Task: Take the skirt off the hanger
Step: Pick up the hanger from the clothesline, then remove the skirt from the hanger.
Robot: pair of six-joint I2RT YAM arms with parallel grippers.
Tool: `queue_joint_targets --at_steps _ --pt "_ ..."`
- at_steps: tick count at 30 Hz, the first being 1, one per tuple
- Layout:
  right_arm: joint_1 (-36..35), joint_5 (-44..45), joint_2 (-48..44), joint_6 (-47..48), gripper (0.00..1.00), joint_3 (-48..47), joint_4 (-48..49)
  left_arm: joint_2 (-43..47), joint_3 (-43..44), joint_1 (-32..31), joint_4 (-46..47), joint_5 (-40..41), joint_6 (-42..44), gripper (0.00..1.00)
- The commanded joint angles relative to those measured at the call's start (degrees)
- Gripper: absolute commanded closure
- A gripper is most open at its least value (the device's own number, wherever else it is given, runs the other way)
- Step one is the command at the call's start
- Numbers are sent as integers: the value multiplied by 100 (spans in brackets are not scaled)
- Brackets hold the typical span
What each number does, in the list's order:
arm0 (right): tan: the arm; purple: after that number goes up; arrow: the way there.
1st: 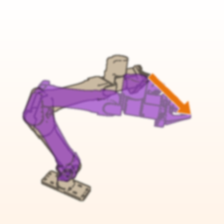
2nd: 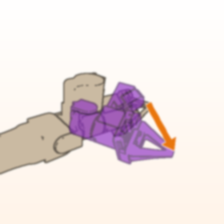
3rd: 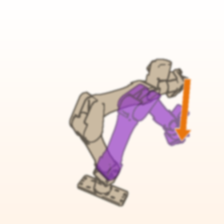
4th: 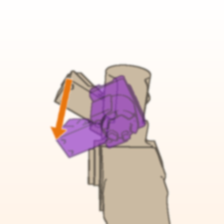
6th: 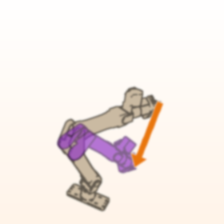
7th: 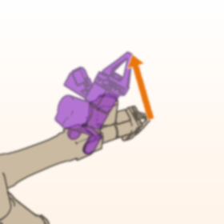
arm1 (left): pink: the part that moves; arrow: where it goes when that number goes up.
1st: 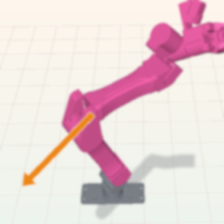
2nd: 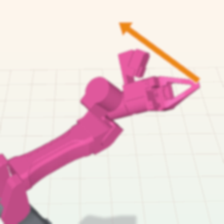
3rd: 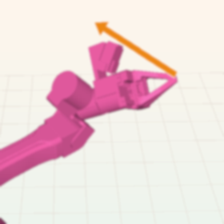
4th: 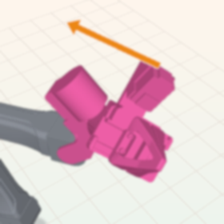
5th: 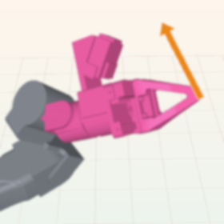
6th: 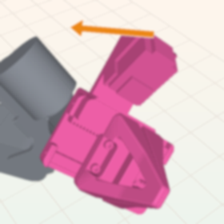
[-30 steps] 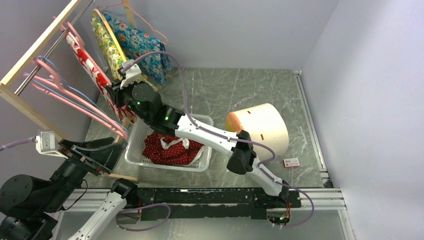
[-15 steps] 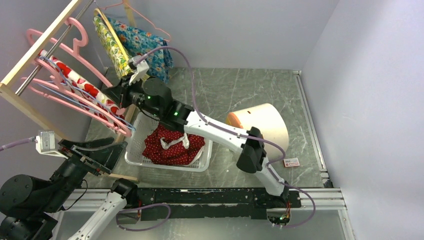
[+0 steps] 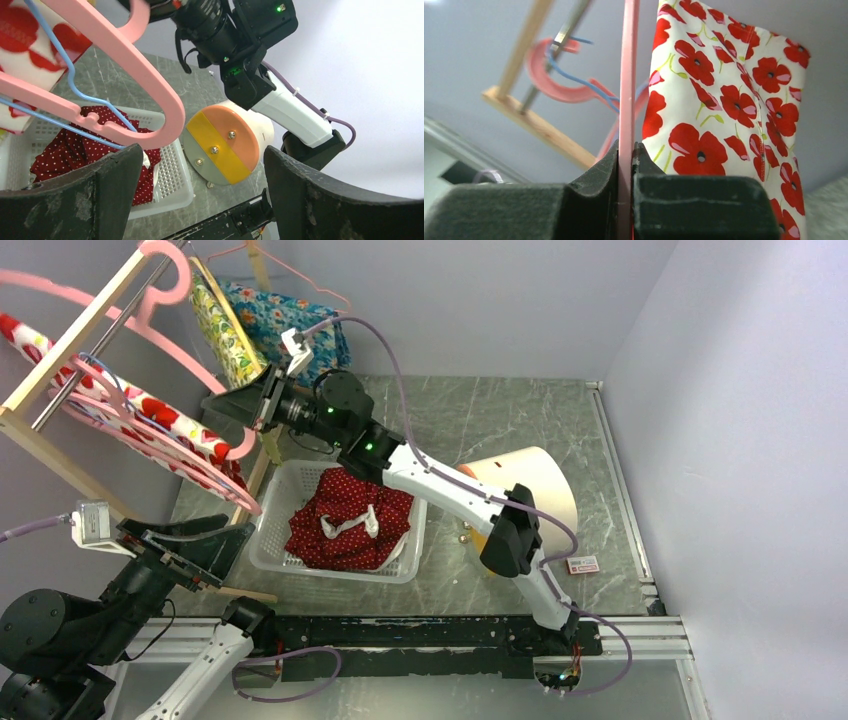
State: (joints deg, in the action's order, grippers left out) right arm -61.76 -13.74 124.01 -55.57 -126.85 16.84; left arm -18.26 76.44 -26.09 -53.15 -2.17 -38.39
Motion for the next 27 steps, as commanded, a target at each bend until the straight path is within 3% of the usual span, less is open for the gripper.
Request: queue_joint_targets --at_steps 1,6,13,18,27 --pt "264 -475 72 -1435 100 -117 1786 -2 120 7 23 -37 -7 7" --pt "410 -487 -70 -1537 100 208 1981 -16 183 7 21 -81 -6 7" --pt "616 -171 -1332 -830 100 1902 1931 -87 257 15 77 -287 51 6" --pt "858 -662 -1980 -211 100 2806 1571 -612 710 7 172 -819 420 6" --pt "1022 -516 -3651 1913 100 4369 -130 -1556 1509 7 857 -1673 684 4"
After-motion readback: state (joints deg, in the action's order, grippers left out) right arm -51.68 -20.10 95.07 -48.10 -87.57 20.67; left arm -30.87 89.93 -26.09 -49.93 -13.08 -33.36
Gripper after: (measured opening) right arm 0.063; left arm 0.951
